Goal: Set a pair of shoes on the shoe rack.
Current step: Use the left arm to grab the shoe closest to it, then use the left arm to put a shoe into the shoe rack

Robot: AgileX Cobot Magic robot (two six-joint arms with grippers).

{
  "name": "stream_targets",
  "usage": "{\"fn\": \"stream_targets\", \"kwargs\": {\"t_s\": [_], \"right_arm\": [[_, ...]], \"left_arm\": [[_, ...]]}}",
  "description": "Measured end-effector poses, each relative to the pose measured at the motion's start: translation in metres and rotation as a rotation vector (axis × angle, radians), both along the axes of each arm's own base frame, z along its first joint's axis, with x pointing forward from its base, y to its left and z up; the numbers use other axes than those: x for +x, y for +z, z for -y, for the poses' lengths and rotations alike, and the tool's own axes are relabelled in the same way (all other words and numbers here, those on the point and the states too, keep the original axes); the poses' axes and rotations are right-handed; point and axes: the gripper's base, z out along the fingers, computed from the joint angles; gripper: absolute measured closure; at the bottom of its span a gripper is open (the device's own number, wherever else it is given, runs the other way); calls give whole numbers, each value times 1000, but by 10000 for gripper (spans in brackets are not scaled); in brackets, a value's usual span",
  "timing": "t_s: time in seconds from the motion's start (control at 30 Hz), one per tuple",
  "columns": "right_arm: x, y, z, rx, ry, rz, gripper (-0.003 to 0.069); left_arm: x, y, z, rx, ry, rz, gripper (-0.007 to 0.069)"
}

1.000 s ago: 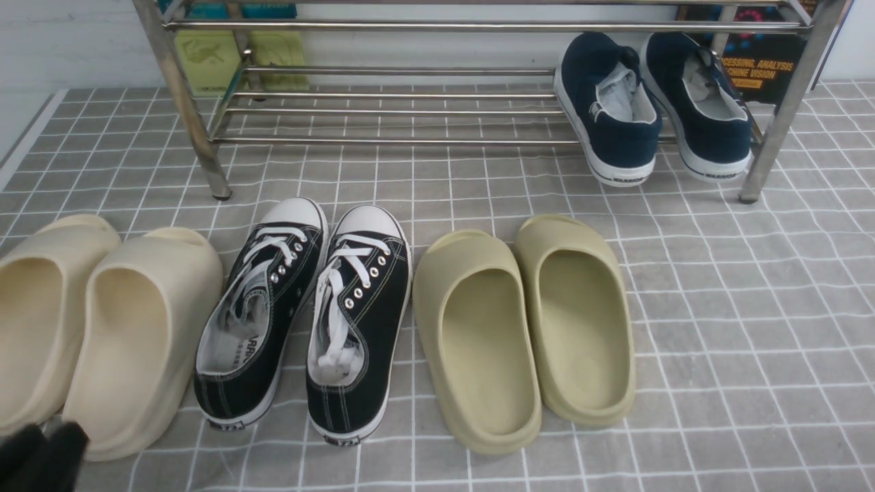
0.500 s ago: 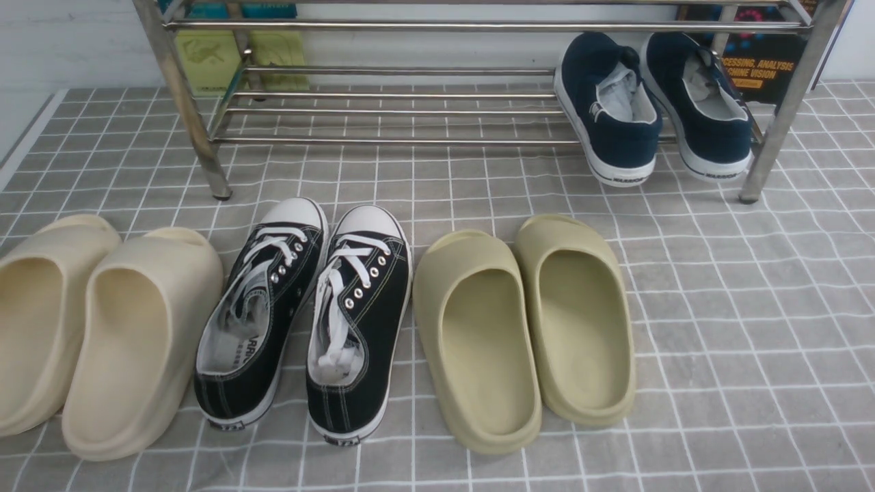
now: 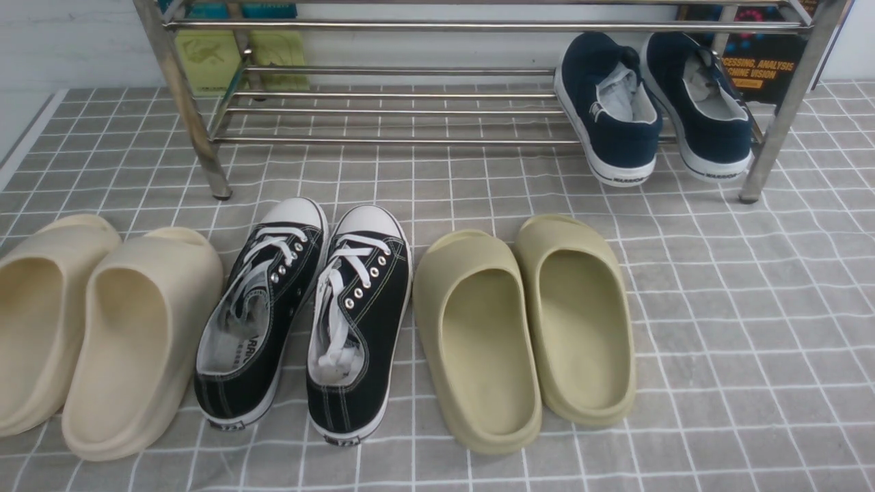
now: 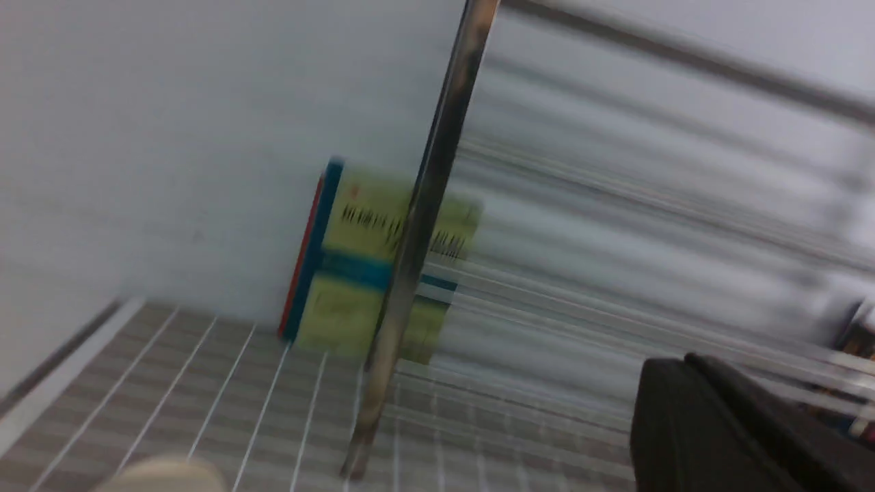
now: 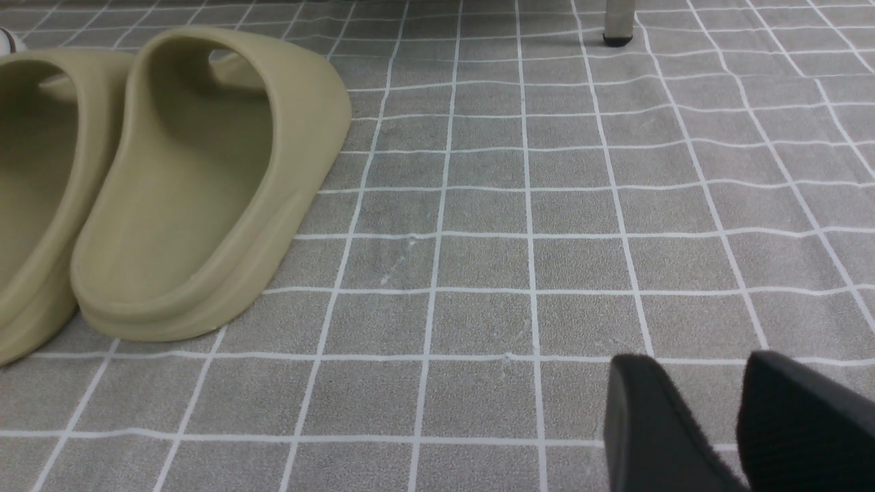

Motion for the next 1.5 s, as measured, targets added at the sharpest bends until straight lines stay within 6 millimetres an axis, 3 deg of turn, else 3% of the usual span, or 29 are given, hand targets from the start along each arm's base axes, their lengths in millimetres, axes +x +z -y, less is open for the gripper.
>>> {"fn": "stream_targets", "kwargs": {"t_s": [0.07,0.23,0.3,0.4,0.5,0.53,0.67,0.77,0.87,1.0,1.07,1.17,1.27,1.4,1.5], "right_arm": [[0,0,0,0,0,0,421],[0,0,0,0,0,0,421],[0,0,0,0,0,0,421],[0,0,0,0,0,0,421],[0,0,0,0,0,0,421],[0,0,0,0,0,0,421],[0,0,0,0,0,0,421],[0,0,0,0,0,0,421],[0,0,0,0,0,0,421],[0,0,0,0,0,0,421],[0,0,0,0,0,0,421],[0,0,0,0,0,0,421],[0,0,0,0,0,0,421],[0,0,0,0,0,0,421],[0,0,0,0,0,0,421]], "left_arm": [[33,-17,3,-41,-5,-233,638],[87,-49,21,-130,-120,-701,638],[98,-54,25,-118,-157,-784,638],[135,-71,34,-62,-260,-1015,627],[168,-86,37,-48,-281,-1137,535],[170,-87,37,-47,-280,-1141,527],[211,-116,37,-23,-250,-1168,321],[232,-141,34,36,-233,-1166,257],[246,-163,32,78,-216,-1168,301],[256,-184,32,83,-203,-1180,534],[257,-185,32,84,-203,-1182,635],[257,-181,32,81,-208,-1178,638],[255,-164,35,43,-223,-1169,638],[254,-109,38,34,-261,-1092,638],[269,-71,40,42,-267,-985,638]]}}
